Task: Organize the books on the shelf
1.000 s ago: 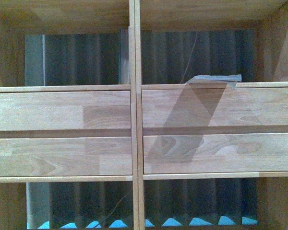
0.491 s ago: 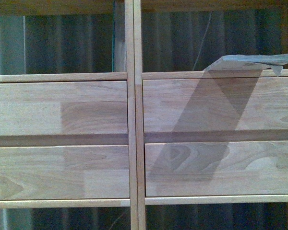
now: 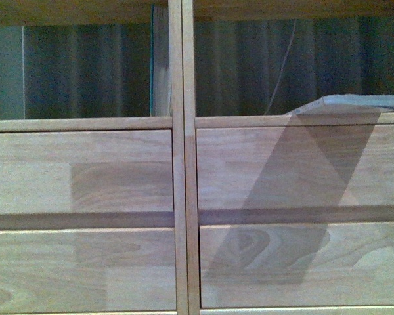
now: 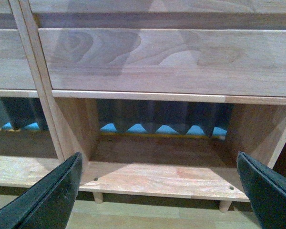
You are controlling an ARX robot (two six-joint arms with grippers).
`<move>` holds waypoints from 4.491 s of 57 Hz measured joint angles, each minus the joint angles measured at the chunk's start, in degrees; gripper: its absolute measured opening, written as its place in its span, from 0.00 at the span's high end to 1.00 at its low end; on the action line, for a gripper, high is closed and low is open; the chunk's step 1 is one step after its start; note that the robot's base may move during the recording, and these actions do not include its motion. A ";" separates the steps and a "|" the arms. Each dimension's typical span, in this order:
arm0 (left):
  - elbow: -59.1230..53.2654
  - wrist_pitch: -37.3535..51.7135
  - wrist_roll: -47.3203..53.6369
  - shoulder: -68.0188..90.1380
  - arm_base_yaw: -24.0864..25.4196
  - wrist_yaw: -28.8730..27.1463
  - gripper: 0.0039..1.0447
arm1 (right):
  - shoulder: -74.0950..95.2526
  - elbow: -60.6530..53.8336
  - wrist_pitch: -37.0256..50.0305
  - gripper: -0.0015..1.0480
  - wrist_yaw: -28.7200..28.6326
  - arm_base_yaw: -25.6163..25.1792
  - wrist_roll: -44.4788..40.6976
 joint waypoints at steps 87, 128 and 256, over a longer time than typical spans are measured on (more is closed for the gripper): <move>0.00 0.00 0.00 0.00 0.00 0.00 0.07 | 80.08 39.91 43.43 0.07 -15.54 2.01 63.41; 0.00 0.00 0.00 0.00 0.00 0.00 0.07 | 94.77 54.69 43.32 0.07 -6.80 -1.25 66.36; 54.45 48.68 -54.12 91.01 -19.34 33.27 0.07 | 78.53 34.75 68.22 0.93 -22.25 12.17 60.54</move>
